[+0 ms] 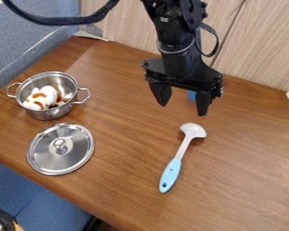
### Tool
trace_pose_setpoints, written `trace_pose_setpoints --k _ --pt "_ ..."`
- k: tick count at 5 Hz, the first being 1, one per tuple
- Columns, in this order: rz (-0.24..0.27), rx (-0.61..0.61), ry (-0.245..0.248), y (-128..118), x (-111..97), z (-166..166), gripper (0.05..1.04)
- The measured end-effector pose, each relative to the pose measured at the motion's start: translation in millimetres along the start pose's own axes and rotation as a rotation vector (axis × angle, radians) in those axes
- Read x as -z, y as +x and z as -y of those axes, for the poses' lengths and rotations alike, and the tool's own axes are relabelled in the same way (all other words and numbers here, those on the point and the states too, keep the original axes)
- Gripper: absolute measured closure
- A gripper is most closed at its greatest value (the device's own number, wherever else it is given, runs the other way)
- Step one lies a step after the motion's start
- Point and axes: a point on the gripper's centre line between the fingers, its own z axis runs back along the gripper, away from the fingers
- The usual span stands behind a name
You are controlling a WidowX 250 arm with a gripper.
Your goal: Take the the pot's covercle and put it in front of the blue object
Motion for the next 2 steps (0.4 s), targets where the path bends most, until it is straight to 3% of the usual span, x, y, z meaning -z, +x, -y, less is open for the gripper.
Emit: trace_pose_setpoints --k 2 --pt "-0.033 -0.047 0.032 -15.1 8.2 -20.5 0.083"
